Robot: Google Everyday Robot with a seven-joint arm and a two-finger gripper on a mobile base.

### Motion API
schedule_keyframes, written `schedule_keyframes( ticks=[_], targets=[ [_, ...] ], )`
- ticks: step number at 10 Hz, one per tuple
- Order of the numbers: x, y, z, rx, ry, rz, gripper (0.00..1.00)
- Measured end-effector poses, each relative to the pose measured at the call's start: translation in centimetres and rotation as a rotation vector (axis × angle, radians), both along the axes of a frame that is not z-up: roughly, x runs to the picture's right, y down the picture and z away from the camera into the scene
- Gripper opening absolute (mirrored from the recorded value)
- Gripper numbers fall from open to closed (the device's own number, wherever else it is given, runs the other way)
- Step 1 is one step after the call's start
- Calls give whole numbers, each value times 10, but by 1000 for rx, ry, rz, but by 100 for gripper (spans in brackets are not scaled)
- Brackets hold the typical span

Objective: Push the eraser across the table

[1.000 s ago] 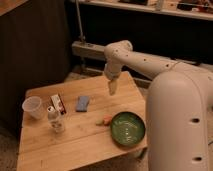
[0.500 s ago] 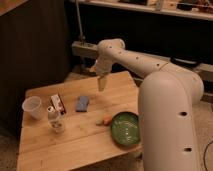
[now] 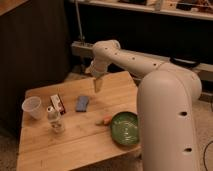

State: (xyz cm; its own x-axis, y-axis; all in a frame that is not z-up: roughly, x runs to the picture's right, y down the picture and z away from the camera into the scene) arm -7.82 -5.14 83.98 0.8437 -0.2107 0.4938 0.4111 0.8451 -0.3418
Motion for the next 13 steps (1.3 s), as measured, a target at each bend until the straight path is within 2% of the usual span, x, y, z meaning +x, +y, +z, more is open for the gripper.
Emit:
schedule_keyframes(
  ticks=[1,2,4,5,7,10,11,12,13],
  targets=[
    [2,-2,1,10,-6,-1,60],
    [1,-5,4,14,-28,-6,48],
    [-22,-5,4,8,-85,-12,33],
    [-56,-2,4,-12,-149,-17,17],
    [-99,9,0,-48,-234,-31,3],
    [-159,44,-19,-99,-366,-55,0],
    [-174,52,-24,-118,-426,-43,0],
    [-176,56,-26,-128,-488,-29,0],
    [-175,57,-26,-127,-525,-31,0]
  ],
)
